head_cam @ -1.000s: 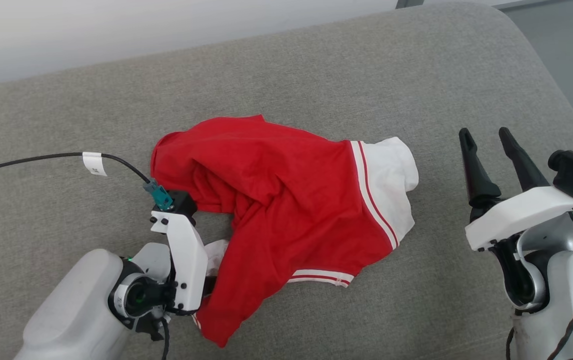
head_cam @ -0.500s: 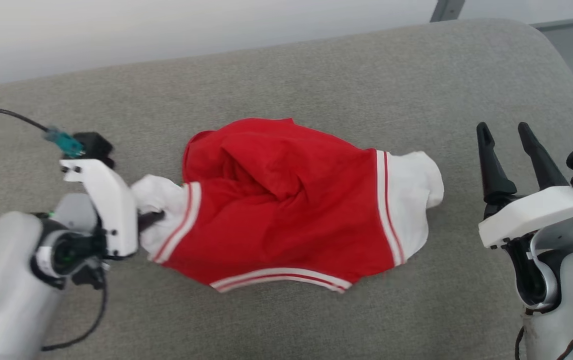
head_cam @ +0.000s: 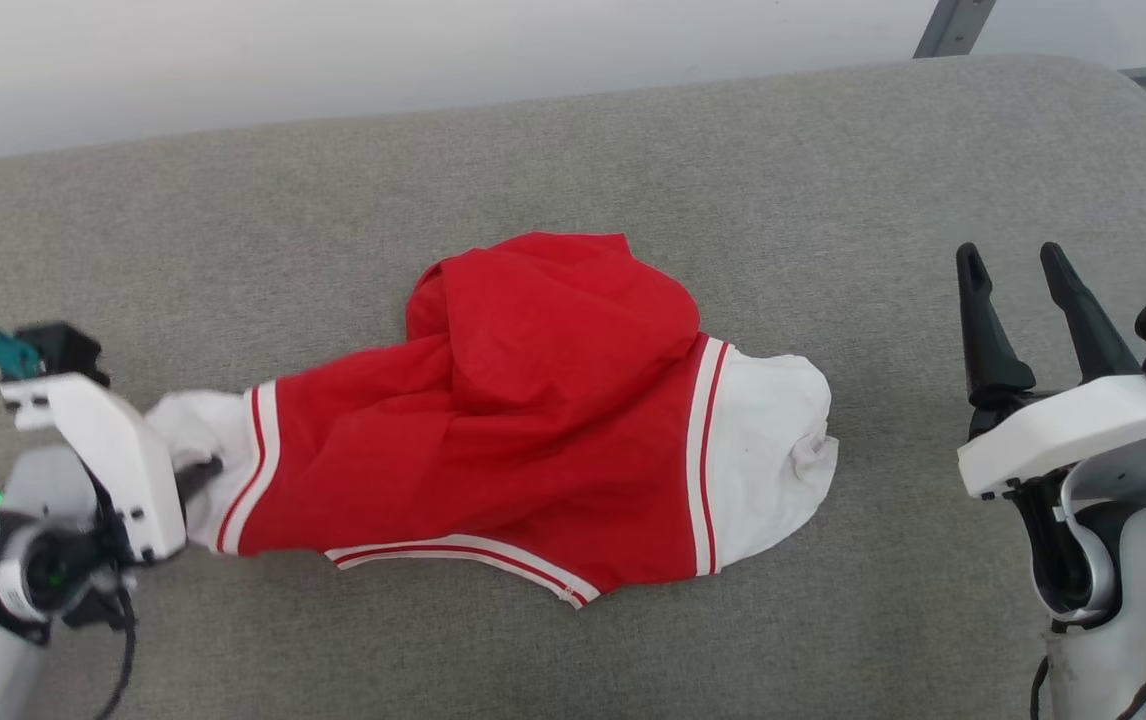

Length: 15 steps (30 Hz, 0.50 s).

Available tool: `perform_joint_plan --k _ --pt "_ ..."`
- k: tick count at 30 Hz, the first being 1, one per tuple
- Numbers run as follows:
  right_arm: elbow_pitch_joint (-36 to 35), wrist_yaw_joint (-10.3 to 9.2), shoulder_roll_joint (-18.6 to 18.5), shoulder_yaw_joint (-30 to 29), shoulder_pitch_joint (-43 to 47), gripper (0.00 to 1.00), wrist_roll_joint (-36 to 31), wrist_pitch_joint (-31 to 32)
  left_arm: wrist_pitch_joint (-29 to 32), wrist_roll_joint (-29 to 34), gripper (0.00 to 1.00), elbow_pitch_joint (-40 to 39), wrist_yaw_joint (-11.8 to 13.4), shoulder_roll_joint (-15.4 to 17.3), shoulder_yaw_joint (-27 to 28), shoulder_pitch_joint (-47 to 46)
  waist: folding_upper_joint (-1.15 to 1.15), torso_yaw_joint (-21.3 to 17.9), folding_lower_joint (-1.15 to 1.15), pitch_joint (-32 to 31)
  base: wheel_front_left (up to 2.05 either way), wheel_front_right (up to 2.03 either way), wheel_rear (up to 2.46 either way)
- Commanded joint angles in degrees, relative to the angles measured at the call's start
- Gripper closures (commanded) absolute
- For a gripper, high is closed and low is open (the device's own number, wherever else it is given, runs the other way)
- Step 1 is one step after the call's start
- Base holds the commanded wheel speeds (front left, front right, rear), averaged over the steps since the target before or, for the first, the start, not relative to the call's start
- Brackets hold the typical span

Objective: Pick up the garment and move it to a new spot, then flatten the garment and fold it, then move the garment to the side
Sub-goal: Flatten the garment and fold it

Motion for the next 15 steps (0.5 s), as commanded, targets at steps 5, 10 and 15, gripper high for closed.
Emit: perform_joint_plan --k 5,10,15 --pt "0.0 0.01 0.0 0.3 0.7 0.00 -0.2 0.0 -4.2 0.5 1.00 2.8 -0.6 -1.6 -0.1 3.5 0.00 0.6 0.00 0.0 0.00 0.00 0.00" --pt "-0.6 0.01 0.0 0.6 1.2 0.00 -0.4 0.3 -5.8 0.2 0.05 5.0 -2.2 -2.1 -0.4 4.7 0.00 0.9 0.00 -0.3 0.00 0.00 0.00" --pt "-2.3 0.01 0.0 1.3 2.0 0.00 -1.2 0.8 -6.5 1.3 0.00 5.8 -3.1 -1.4 -1.0 4.9 0.00 1.3 0.00 -0.4 0.00 0.00 0.00"
